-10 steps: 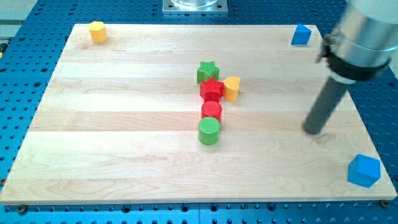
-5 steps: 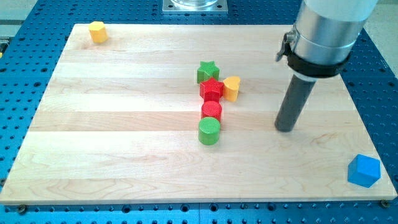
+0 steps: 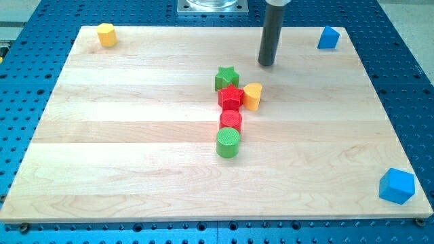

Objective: Slide the heart below the green circle

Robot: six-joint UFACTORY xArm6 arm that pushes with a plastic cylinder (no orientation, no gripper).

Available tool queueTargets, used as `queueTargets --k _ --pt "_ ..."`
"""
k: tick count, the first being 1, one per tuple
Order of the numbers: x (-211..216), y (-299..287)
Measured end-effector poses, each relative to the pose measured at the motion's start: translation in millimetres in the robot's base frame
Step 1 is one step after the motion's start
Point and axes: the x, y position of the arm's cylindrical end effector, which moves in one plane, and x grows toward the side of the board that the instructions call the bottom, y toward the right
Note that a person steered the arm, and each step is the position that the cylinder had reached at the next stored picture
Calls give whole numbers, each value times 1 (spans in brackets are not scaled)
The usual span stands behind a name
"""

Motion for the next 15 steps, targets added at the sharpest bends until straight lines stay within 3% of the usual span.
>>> queueTargets --k 3,5,6,7,9,10,11,12,14,15 --pt "95 -4" --pt "238 -14" --pt "252 -14" --pt "221 -5" --pt "81 21" --pt "60 -8" --pt "60 -45" --pt "122 -49" --pt "133 -34" --pt "158 -34"
